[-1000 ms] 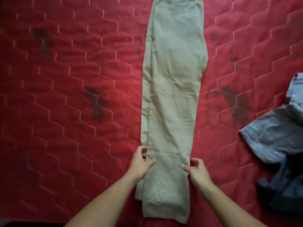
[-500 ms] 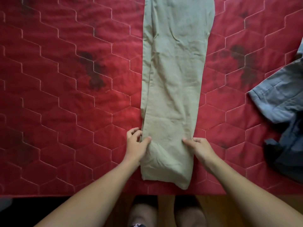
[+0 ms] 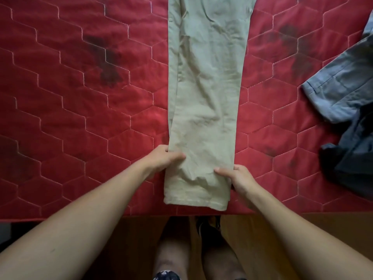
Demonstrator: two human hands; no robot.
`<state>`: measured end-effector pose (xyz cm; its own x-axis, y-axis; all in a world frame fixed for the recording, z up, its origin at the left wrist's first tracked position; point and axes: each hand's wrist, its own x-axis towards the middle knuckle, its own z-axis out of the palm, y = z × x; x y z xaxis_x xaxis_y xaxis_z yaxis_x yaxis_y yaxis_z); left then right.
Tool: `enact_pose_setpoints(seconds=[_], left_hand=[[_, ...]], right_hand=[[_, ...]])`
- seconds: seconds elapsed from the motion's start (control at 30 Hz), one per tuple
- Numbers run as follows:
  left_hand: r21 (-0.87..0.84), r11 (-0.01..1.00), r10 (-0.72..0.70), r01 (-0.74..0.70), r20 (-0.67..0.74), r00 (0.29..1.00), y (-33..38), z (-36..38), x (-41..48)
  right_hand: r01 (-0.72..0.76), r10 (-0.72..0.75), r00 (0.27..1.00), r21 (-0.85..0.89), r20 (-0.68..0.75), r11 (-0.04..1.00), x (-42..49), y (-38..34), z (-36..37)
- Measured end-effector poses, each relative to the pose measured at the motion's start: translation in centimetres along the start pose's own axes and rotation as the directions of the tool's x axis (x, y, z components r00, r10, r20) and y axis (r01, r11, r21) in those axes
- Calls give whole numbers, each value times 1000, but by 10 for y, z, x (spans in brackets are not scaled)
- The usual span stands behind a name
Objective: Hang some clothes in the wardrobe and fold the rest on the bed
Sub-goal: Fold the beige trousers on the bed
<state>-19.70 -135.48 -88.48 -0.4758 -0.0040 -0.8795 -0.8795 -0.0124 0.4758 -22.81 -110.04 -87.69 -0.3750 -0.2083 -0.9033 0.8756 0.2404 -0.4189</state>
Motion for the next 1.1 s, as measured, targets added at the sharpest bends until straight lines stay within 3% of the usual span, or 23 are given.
enact_pose_setpoints(seconds=[0.07, 0.23, 0.37, 0.6, 0.73, 0.87, 1.03, 1.1], left_hand=[[-35, 999, 27, -28, -34, 999, -7, 1, -5], [-339, 941, -24, -16, -115, 993, -33, 21, -18], [-198, 979, 17, -43, -131, 991, -67, 36, -28], [-236, 971, -27, -26, -220, 975, -84, 41, -27], [-218, 968, 88, -128, -185, 979, -57, 25, -14], [-217, 949, 167, -230, -274, 947, 7, 4, 29], [-82, 937, 297, -339, -323, 899, 88, -16, 85], [-105, 933, 294, -345, -330, 897, 102, -19, 94]], right_hand=[[32, -31, 999, 27, -38, 999, -7, 2, -3], [44, -44, 998, 3, -40, 999, -8, 11, -14], [-37, 39, 999, -78, 36, 996, -9, 36, -16], [-49, 44, 998, -132, -41, 990, -5, 55, -13], [45, -45, 998, -7, -33, 999, 6, 22, -12], [157, -150, 986, 104, -78, 982, 38, -43, -10], [214, -212, 970, 5, -120, 977, 84, -110, -6], [203, -209, 965, -53, -160, 978, 93, -118, -7]])
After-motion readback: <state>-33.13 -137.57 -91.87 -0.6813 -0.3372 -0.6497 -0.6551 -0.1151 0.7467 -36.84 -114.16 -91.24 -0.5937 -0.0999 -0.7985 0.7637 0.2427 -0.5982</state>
